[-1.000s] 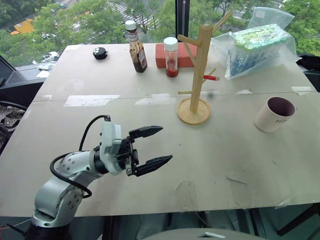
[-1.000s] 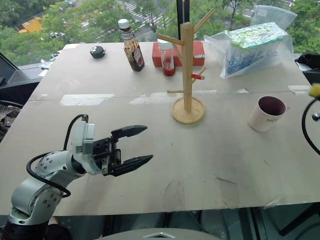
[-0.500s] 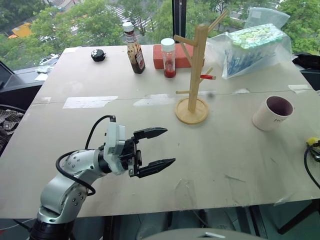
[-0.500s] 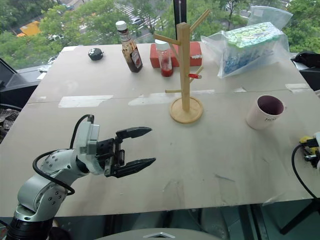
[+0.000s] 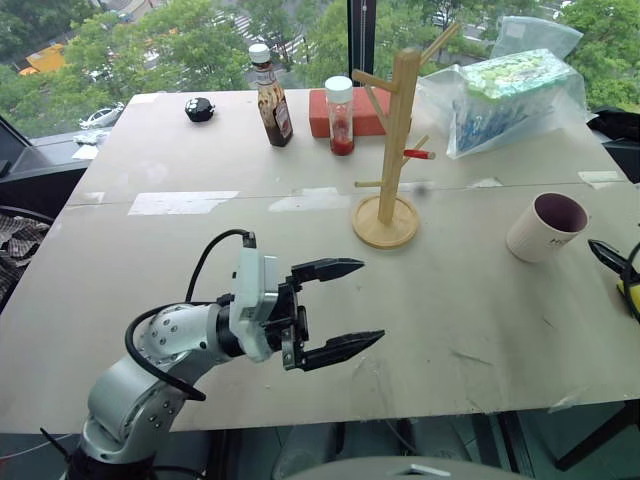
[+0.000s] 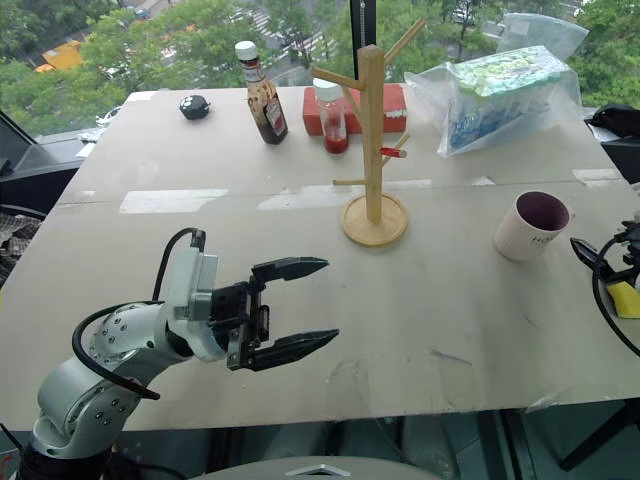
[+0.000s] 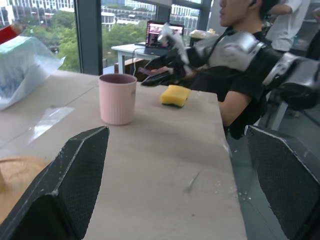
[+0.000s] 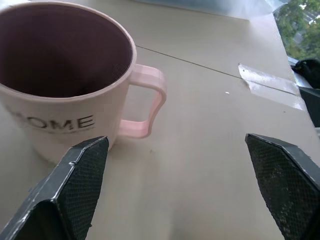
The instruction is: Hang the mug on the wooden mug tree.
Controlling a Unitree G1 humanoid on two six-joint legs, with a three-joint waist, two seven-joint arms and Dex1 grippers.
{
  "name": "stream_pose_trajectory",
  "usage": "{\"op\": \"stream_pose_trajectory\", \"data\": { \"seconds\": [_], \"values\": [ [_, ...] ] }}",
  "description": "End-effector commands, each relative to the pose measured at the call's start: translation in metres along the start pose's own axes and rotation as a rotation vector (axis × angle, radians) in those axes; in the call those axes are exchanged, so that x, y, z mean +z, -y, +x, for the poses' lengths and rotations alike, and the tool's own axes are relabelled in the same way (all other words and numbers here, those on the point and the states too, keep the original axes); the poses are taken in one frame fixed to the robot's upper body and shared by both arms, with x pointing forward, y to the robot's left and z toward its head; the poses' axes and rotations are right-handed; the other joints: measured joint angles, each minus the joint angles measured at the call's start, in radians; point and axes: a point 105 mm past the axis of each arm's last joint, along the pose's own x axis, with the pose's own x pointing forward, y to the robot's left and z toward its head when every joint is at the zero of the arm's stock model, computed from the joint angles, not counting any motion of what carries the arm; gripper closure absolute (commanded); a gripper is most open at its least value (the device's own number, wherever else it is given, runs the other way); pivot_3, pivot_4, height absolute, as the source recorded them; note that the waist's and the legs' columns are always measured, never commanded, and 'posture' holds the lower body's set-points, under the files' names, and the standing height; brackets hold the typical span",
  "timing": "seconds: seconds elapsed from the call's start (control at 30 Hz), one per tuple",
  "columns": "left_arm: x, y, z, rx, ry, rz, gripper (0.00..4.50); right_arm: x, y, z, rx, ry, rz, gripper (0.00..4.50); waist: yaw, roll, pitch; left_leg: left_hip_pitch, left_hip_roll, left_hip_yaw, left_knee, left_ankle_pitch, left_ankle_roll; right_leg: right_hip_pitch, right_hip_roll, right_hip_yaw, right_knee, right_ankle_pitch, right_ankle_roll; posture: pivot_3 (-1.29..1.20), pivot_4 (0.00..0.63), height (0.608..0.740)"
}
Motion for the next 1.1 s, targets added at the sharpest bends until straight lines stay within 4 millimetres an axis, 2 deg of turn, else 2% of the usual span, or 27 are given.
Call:
{"op": "stream_pose_trajectory", "data": {
  "seconds": [0.03, 0.23, 0.5, 0.73, 0.93, 1.07, 1.1],
  "values": [
    [0.012, 0.008, 0.008, -0.019, 0.016, 0.026, 0.0, 0.004, 0.016, 0.003, -0.02, 0.021, -0.021, 0.08, 0.0, 0.0, 0.0, 0.0, 0.0, 0.0, 0.0, 0.0, 0.0, 0.0, 0.0, 0.0, 0.0, 0.0, 0.0, 0.0, 0.15, 0.74],
    [0.015, 0.012, 0.018, -0.007, 0.016, 0.03, 0.0, 0.003, 0.021, 0.02, 0.017, 0.027, -0.006, 0.08, -0.006, 0.0, 0.0, -0.001, 0.0, 0.001, 0.0, 0.0, 0.0, -0.001, 0.0, 0.001, 0.0, 0.0, 0.0, 0.0, 0.15, 0.74],
    [0.018, 0.009, 0.009, 0.003, 0.015, 0.023, 0.0, 0.005, 0.011, 0.042, 0.077, 0.036, 0.013, 0.08, -0.004, 0.001, 0.0, -0.001, 0.001, 0.002, 0.001, 0.0, 0.0, -0.001, 0.0, 0.001, 0.0, 0.0, 0.0, 0.0, 0.15, 0.74],
    [0.023, 0.011, 0.01, 0.022, 0.012, 0.031, 0.0, 0.007, 0.009, 0.056, 0.089, 0.05, 0.037, 0.08, -0.003, 0.001, 0.0, -0.001, 0.001, 0.002, 0.001, 0.0, 0.0, -0.002, 0.0, 0.001, 0.0, 0.0, 0.0, 0.0, 0.15, 0.74],
    [0.023, 0.014, 0.015, 0.041, 0.01, 0.031, 0.0, 0.007, -0.001, 0.075, 0.111, 0.055, 0.07, 0.08, -0.007, 0.001, 0.0, -0.001, 0.001, 0.003, 0.001, 0.0, 0.0, -0.002, 0.0, 0.002, 0.0, 0.0, 0.0, 0.0, 0.15, 0.74],
    [0.023, 0.011, 0.015, 0.072, 0.01, 0.034, 0.0, 0.009, -0.017, 0.088, 0.165, 0.078, 0.093, 0.08, -0.007, 0.001, 0.0, -0.001, 0.001, 0.003, 0.001, 0.0, 0.0, -0.002, 0.0, 0.002, 0.0, 0.0, 0.0, 0.0, 0.15, 0.74],
    [0.023, 0.011, 0.015, 0.08, 0.011, 0.034, 0.0, 0.01, -0.02, 0.091, 0.174, 0.083, 0.098, 0.31, -0.008, 0.001, 0.0, -0.001, 0.001, 0.003, 0.001, 0.0, 0.0, -0.002, 0.0, 0.002, 0.0, 0.0, 0.0, 0.0, 0.15, 0.74]
  ]
}}
